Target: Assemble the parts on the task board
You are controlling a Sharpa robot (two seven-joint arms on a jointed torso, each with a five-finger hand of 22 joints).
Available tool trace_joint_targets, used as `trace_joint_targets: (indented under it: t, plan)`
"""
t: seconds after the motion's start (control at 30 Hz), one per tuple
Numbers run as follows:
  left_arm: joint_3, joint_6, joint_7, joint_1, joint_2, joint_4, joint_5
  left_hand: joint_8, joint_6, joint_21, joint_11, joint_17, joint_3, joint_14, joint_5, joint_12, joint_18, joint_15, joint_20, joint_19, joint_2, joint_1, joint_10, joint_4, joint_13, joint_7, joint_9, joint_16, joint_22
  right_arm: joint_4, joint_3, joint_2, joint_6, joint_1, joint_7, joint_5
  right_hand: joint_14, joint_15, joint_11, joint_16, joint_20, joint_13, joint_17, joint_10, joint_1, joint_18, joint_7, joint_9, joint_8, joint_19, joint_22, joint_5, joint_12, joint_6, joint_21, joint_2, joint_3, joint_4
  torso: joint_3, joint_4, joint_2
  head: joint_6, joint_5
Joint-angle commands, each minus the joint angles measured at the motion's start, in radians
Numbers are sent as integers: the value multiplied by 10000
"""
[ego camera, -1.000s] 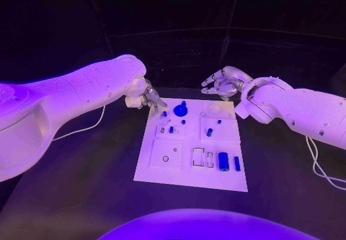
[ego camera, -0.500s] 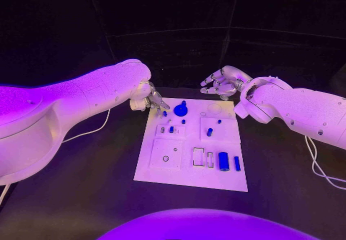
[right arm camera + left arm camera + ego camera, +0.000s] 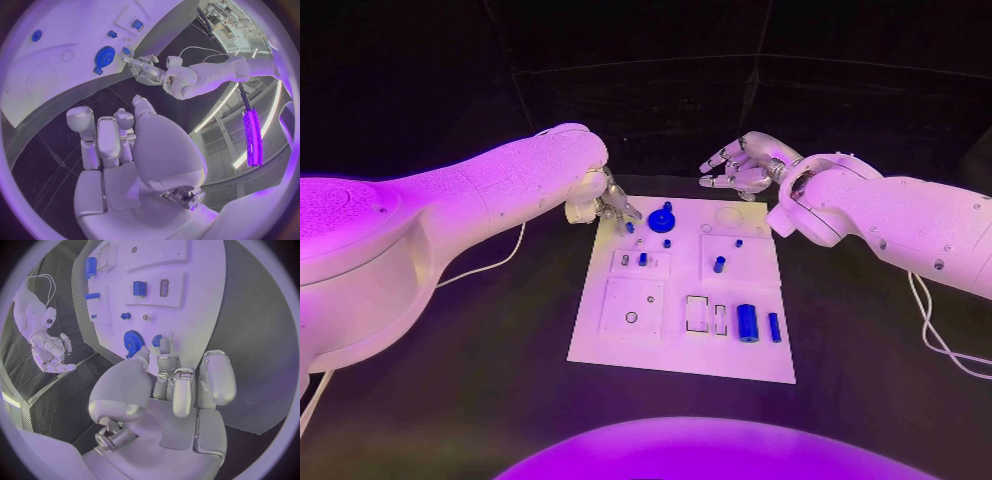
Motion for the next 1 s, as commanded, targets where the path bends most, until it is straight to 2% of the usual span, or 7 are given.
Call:
trace_joint_targets:
  t: [0.03,0.73,1.0]
  plan:
    - [11,-72,97,3,33,-26,-152,47,-82,64,13,2632,-18,1040,-19,-52,-132,-73,-82,525,-20,60,62,-74,5,28,27,30,1495,10,7,13,46,22,65,22,180,-38,-8,-37,28,-11,-12,-69,-30,78,-21,-13,66,36,-14,34,-58,-68,-41,-1,0,59,-2,10,-2,-5,-7]
    - [14,76,44,-67,133,-82,-169,176,-201,68,10,2632,13,1040,-19,-83,-133,-77,-86,523,16,227,54,-287,39,27,184,30,1511,-6,7,36,60,22,65,22,180,-38,-8,-37,28,-11,-12,-69,-30,78,-21,-13,66,36,-14,34,-58,-68,-41,-1,0,59,-2,17,-1,-51,-14]
    - [14,187,38,-71,143,-72,-170,233,-251,78,12,2632,-7,1040,-20,-96,-135,-76,-85,524,-40,295,53,-405,61,28,255,30,1521,-12,7,44,64,22,68,22,180,-38,-8,-37,28,-11,-12,-69,-30,78,-21,-13,66,36,-14,34,-58,-68,-41,-1,0,59,4,14,-4,-67,-7]
